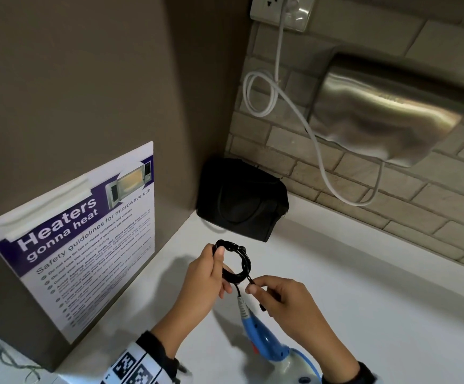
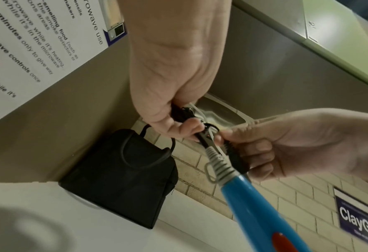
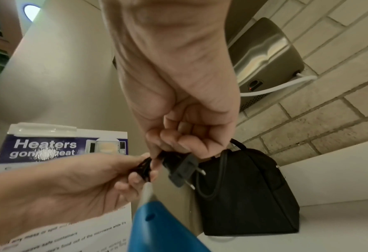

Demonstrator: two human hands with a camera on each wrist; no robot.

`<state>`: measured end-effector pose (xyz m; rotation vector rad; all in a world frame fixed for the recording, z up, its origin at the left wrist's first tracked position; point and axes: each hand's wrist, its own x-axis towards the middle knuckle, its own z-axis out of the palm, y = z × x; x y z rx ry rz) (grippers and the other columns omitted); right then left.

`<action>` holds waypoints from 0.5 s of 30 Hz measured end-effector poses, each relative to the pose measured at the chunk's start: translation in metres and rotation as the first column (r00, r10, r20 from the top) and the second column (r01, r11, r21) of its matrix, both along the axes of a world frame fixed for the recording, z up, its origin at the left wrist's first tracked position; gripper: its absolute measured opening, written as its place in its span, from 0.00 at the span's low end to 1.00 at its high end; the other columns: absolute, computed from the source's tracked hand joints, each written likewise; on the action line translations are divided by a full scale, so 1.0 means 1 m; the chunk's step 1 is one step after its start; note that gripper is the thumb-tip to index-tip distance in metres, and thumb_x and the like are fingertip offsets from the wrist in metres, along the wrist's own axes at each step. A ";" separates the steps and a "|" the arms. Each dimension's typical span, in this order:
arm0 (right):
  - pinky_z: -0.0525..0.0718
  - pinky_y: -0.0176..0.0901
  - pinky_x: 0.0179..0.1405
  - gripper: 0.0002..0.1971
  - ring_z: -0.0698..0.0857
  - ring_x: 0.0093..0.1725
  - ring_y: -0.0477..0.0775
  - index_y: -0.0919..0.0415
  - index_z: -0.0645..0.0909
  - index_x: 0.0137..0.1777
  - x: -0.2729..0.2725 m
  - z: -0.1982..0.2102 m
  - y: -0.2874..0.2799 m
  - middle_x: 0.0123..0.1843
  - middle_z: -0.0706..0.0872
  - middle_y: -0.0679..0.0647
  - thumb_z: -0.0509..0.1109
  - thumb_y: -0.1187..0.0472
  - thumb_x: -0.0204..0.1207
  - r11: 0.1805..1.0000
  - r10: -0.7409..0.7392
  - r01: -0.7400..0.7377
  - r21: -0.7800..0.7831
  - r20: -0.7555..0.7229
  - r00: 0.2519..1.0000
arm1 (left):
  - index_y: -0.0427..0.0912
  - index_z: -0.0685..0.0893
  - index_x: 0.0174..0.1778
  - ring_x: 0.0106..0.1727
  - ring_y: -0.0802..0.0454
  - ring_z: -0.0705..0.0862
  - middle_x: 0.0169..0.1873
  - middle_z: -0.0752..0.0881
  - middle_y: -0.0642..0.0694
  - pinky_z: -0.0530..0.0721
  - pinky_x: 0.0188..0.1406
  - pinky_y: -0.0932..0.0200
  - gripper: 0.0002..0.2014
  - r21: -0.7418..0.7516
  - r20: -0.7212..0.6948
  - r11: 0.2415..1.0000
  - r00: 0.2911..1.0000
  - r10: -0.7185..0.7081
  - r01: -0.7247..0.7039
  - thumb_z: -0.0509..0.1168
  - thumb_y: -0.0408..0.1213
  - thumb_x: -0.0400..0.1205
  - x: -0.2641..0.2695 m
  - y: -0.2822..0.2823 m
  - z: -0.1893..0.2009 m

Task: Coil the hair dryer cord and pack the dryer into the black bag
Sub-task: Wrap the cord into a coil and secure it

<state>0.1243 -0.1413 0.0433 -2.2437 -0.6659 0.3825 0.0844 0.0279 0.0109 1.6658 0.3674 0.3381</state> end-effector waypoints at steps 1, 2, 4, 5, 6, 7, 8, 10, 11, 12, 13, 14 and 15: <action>0.70 0.41 0.32 0.07 0.70 0.26 0.47 0.41 0.86 0.41 0.001 -0.001 0.000 0.29 0.79 0.63 0.68 0.48 0.78 1.000 -0.007 0.007 -0.005 0.011 1.000 | 0.41 0.73 0.42 0.21 0.53 0.81 0.34 0.87 0.31 0.78 0.21 0.61 0.14 0.005 -0.002 1.000 1.000 0.003 -0.003 0.49 0.45 0.88 0.001 0.000 0.000; 0.71 0.42 0.32 0.07 0.70 0.27 0.47 0.43 0.86 0.42 0.002 -0.001 0.000 0.29 0.80 0.62 0.68 0.48 0.78 1.000 -0.007 0.007 -0.011 0.006 1.000 | 0.42 0.72 0.43 0.21 0.52 0.82 0.34 0.87 0.31 0.78 0.22 0.60 0.14 0.011 -0.012 1.000 1.000 -0.009 0.009 0.49 0.45 0.88 0.001 0.001 0.000; 0.72 0.42 0.34 0.07 0.73 0.28 0.47 0.45 0.87 0.42 0.004 -0.003 0.001 0.30 0.82 0.63 0.68 0.49 0.78 1.000 0.016 -0.016 -0.006 -0.048 0.999 | 0.45 0.72 0.43 0.24 0.52 0.83 0.35 0.87 0.32 0.80 0.26 0.58 0.12 0.039 -0.031 0.997 0.997 -0.066 0.068 0.49 0.45 0.88 0.002 0.005 0.000; 0.73 0.43 0.35 0.07 0.74 0.29 0.49 0.45 0.87 0.42 0.004 -0.003 0.002 0.31 0.83 0.63 0.68 0.49 0.77 1.000 0.027 -0.027 0.010 -0.083 0.996 | 0.47 0.72 0.43 0.26 0.53 0.84 0.35 0.87 0.35 0.81 0.28 0.58 0.11 0.062 -0.031 0.993 0.995 -0.099 0.101 0.50 0.44 0.88 0.002 0.007 0.000; 0.75 0.44 0.37 0.07 0.75 0.30 0.50 0.46 0.86 0.41 0.004 -0.003 0.003 0.31 0.83 0.63 0.69 0.49 0.77 0.999 0.033 -0.030 0.033 -0.109 0.994 | 0.49 0.72 0.44 0.29 0.55 0.85 0.35 0.87 0.40 0.82 0.32 0.59 0.09 0.089 -0.024 0.988 0.992 -0.126 0.127 0.51 0.44 0.87 0.001 0.007 0.001; 0.76 0.44 0.37 0.08 0.76 0.30 0.50 0.47 0.86 0.40 0.003 -0.004 0.004 0.31 0.83 0.63 0.69 0.49 0.77 0.998 0.029 -0.022 0.057 -0.123 0.992 | 0.49 0.73 0.45 0.32 0.58 0.86 0.36 0.88 0.46 0.83 0.36 0.61 0.08 0.110 -0.010 0.984 0.990 -0.138 0.138 0.52 0.44 0.87 0.001 0.007 0.002; 0.76 0.44 0.37 0.09 0.76 0.29 0.49 0.49 0.86 0.38 0.003 -0.003 0.005 0.29 0.82 0.61 0.69 0.49 0.77 0.997 0.022 -0.011 0.082 -0.130 0.991 | 0.47 0.75 0.47 0.36 0.61 0.87 0.36 0.89 0.49 0.83 0.41 0.63 0.08 0.111 0.011 0.985 0.991 -0.134 0.132 0.54 0.44 0.87 0.000 0.005 0.004; 0.74 0.43 0.34 0.11 0.75 0.28 0.47 0.51 0.86 0.36 0.001 -0.002 0.008 0.26 0.79 0.55 0.70 0.49 0.77 0.993 0.013 0.003 0.114 -0.139 0.990 | 0.41 0.78 0.47 0.42 0.64 0.89 0.37 0.91 0.52 0.83 0.48 0.64 0.10 0.012 0.059 0.997 0.996 -0.072 0.071 0.59 0.44 0.84 -0.001 0.001 0.008; 0.73 0.42 0.33 0.11 0.73 0.28 0.48 0.51 0.87 0.36 -0.001 -0.001 0.010 0.26 0.78 0.54 0.70 0.50 0.78 0.992 0.016 0.003 0.125 -0.147 0.989 | 0.38 0.79 0.46 0.43 0.61 0.90 0.37 0.92 0.51 0.83 0.48 0.63 0.12 -0.088 0.071 0.995 0.997 -0.037 0.043 0.62 0.45 0.82 -0.001 -0.001 0.011; 0.71 0.42 0.33 0.11 0.72 0.28 0.48 0.52 0.87 0.36 -0.002 -0.001 0.011 0.26 0.77 0.54 0.70 0.50 0.78 0.990 0.023 -0.001 0.139 -0.158 0.987 | 0.36 0.80 0.46 0.44 0.56 0.91 0.38 0.92 0.50 0.84 0.48 0.60 0.15 -0.201 0.076 0.979 0.997 -0.019 0.034 0.65 0.47 0.80 -0.001 -0.002 0.013; 0.70 0.42 0.33 0.11 0.71 0.28 0.49 0.54 0.88 0.37 -0.004 0.000 0.013 0.27 0.76 0.55 0.70 0.52 0.78 0.989 0.030 -0.004 0.151 -0.169 0.985 | 0.33 0.79 0.47 0.46 0.51 0.91 0.41 0.93 0.48 0.85 0.50 0.56 0.19 -0.311 0.084 0.949 0.996 -0.024 0.049 0.67 0.49 0.77 -0.001 -0.003 0.015; 0.71 0.40 0.32 0.11 0.71 0.28 0.49 0.54 0.88 0.36 -0.006 0.001 0.014 0.27 0.76 0.56 0.70 0.53 0.78 0.987 0.035 -0.005 0.161 -0.183 0.983 | 0.29 0.77 0.49 0.49 0.46 0.91 0.45 0.93 0.45 0.86 0.52 0.50 0.23 -0.408 0.099 0.909 0.994 -0.046 0.083 0.69 0.49 0.75 -0.001 -0.004 0.017; 0.71 0.37 0.31 0.11 0.71 0.27 0.48 0.54 0.88 0.36 -0.008 0.002 0.015 0.27 0.75 0.57 0.70 0.55 0.78 0.985 0.038 -0.003 0.173 -0.200 0.979 | 0.26 0.76 0.51 0.51 0.43 0.91 0.49 0.92 0.42 0.86 0.54 0.45 0.26 -0.483 0.115 0.869 0.991 -0.063 0.112 0.71 0.47 0.73 -0.001 -0.006 0.019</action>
